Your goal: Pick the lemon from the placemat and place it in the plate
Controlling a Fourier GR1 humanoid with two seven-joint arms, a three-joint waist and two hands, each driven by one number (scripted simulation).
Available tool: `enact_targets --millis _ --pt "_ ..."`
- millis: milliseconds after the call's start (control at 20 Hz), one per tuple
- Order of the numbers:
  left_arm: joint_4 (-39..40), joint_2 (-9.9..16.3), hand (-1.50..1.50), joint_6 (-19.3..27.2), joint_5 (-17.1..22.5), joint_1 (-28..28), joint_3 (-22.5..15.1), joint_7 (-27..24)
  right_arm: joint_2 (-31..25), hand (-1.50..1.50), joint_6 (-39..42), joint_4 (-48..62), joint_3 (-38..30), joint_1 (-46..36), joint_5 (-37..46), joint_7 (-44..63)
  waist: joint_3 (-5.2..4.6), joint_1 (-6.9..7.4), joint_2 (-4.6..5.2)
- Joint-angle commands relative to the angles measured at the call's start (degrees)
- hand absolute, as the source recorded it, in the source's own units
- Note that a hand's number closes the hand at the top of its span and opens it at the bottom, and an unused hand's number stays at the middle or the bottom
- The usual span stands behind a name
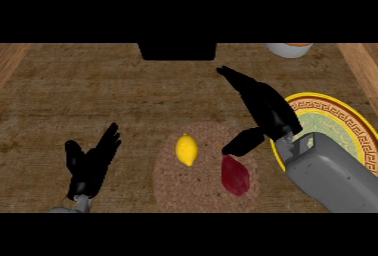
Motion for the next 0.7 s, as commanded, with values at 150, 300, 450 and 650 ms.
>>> enact_targets --millis 150,300,450,650 --pt "-1.3 -0.3 0.00 -0.6 -0.5 -0.4 0.8 2.5 10.2 -1.50 4.1 0.4 4.6 -2.1 8.4 13.0 0.02 0.18 0.25" --pt "3.8 0.2 0.00 -2.6 -0.9 -2.0 3.2 -0.6 12.3 -1.50 6.4 -0.5 4.4 -1.7 12.0 15.8 0.01 -0.06 0.27" --pt "0.9 -1.5 0.00 -1.2 -2.3 -0.6 1.8 0.1 14.8 -1.50 8.2 1.3 5.0 0.1 14.7 17.4 0.02 0.05 0.26" --pt "-1.6 -1.1 0.00 -1.3 -2.5 -0.7 2.3 3.4 22.7 -1.50 9.8 7.9 3.7 -1.7 15.8 18.2 0.03 0.31 0.32"
